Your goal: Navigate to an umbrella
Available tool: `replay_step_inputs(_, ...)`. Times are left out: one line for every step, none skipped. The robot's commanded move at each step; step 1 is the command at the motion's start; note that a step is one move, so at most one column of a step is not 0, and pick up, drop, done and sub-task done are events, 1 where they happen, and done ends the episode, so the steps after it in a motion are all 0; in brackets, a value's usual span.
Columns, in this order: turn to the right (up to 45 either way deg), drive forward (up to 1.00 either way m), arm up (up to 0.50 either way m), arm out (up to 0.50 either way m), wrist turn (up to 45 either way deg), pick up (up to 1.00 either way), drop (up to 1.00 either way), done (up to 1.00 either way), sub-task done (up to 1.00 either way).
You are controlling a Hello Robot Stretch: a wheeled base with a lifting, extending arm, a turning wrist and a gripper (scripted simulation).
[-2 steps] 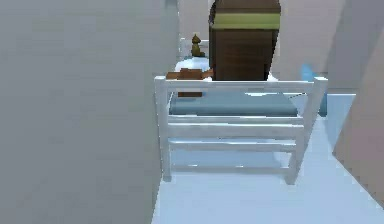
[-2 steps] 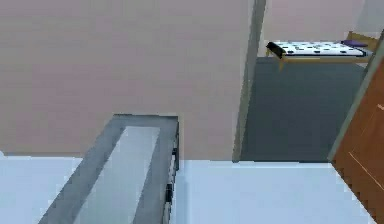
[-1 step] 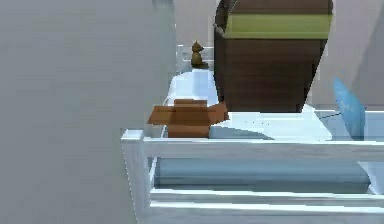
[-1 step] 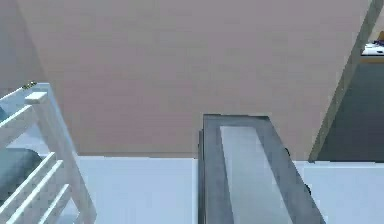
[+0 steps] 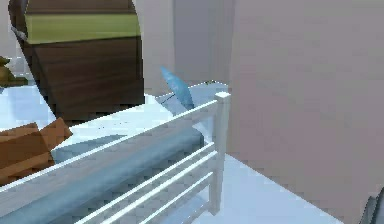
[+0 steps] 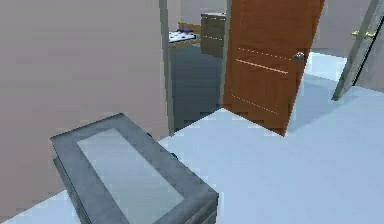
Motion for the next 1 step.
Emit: replay_step_inputs(18.0,0.0,0.0,0.0,0.0,0.0,0.0,0.0,0.0)
